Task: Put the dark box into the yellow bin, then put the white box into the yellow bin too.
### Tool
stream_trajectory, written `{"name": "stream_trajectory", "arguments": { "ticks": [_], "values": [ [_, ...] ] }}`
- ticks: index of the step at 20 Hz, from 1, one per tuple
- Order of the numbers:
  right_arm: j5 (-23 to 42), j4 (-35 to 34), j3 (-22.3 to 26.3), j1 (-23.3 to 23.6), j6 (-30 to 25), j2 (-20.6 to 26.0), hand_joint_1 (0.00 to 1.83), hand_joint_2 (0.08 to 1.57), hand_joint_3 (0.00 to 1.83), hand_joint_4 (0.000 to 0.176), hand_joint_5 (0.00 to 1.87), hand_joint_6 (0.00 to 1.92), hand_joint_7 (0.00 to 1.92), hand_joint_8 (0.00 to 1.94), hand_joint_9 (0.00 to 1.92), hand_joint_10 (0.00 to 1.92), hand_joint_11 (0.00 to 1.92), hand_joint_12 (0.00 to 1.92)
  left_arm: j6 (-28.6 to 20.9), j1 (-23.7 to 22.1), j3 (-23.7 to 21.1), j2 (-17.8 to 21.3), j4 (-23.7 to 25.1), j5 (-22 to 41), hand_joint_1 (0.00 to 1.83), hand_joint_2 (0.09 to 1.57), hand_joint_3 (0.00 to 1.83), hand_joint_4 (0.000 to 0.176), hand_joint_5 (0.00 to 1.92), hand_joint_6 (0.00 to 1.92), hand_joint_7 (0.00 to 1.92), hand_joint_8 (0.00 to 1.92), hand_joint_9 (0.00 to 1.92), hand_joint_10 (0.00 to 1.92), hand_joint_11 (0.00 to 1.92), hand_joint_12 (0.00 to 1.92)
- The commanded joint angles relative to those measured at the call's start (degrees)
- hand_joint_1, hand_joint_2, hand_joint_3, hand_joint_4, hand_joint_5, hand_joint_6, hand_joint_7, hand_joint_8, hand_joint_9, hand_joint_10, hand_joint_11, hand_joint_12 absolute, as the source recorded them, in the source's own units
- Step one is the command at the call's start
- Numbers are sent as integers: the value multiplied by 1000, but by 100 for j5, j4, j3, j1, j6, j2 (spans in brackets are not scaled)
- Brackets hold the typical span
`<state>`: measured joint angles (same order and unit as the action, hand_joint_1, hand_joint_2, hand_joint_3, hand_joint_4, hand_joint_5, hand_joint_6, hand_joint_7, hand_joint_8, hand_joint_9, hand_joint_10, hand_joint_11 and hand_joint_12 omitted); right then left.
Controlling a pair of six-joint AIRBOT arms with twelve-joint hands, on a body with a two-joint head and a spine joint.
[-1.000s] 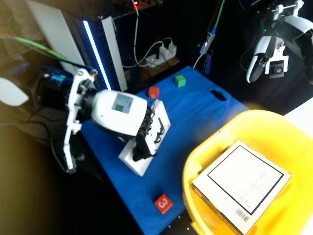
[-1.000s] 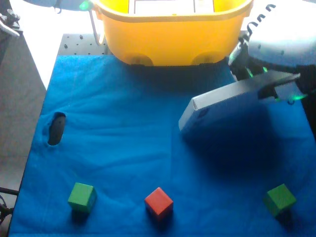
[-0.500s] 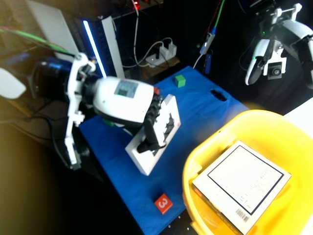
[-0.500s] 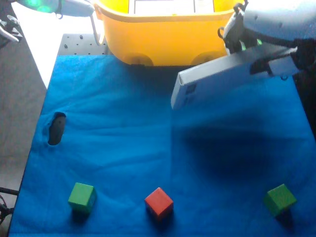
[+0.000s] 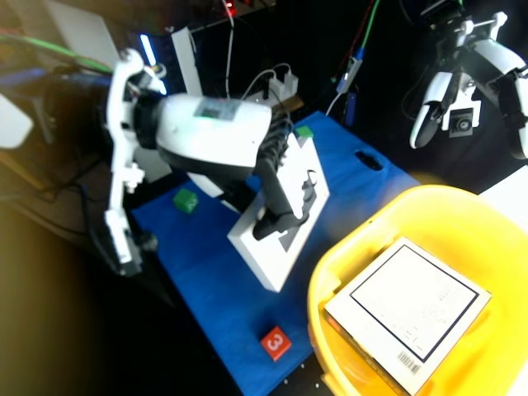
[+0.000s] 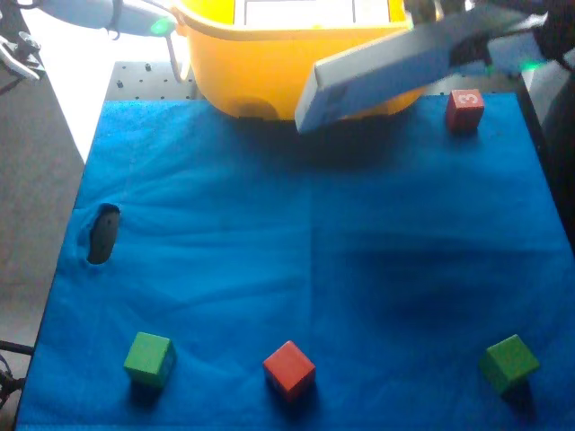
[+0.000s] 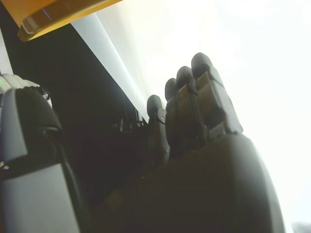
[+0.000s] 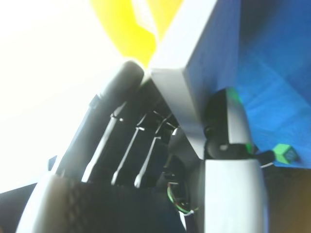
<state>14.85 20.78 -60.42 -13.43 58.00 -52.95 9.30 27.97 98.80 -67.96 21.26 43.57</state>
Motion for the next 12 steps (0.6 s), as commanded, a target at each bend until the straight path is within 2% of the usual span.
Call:
{"name": "stream_trajectory", "arguments": {
  "ticks": [1,2,4,5,6,10,11,12],
  "values": [
    [667,9,-18,150,24,-2,1290,1034,0,0,1070,697,1287,617,1307,553,1098,1121,-14,-42,38,0,-255,565,1197,810,2,95,304,0,305,1,305,1,219,78],
    [667,27,-36,211,24,-2,1293,1027,0,0,1081,680,1320,554,1348,536,1119,1181,-14,-38,39,-1,-253,565,1194,797,0,104,323,8,327,9,320,7,236,86],
    [667,49,-72,340,23,-8,1294,1017,0,0,1109,637,1350,486,1362,489,1091,1204,-12,-32,41,-6,-249,560,1182,797,0,104,325,7,320,5,315,4,253,96],
    [668,58,-84,401,22,-12,1295,1007,0,0,1156,548,1357,483,1374,514,1102,1222,-12,-27,40,-6,-249,561,1186,799,0,106,318,3,308,0,308,0,251,96],
    [668,71,-96,471,22,-15,1296,1005,0,0,1195,467,1335,540,1358,552,1082,1261,-12,-22,41,-11,-250,561,1189,800,0,101,316,2,309,1,308,1,250,97],
    [669,73,-152,685,20,-39,1285,1025,1,0,1138,586,1269,651,1303,554,1056,1185,-12,10,47,-34,-251,563,1190,794,0,106,319,4,307,1,293,0,219,88],
    [665,98,-178,759,20,-55,1285,1026,0,0,1128,607,1273,641,1310,583,1055,1222,-12,15,47,-38,-251,565,1194,803,0,107,310,0,306,0,282,0,211,86],
    [659,126,-212,831,20,-71,1278,1031,1,0,1104,665,1265,636,1290,545,1059,1170,-12,18,48,-50,-252,565,1176,825,9,96,288,0,293,0,265,0,207,86]
  ]
}}
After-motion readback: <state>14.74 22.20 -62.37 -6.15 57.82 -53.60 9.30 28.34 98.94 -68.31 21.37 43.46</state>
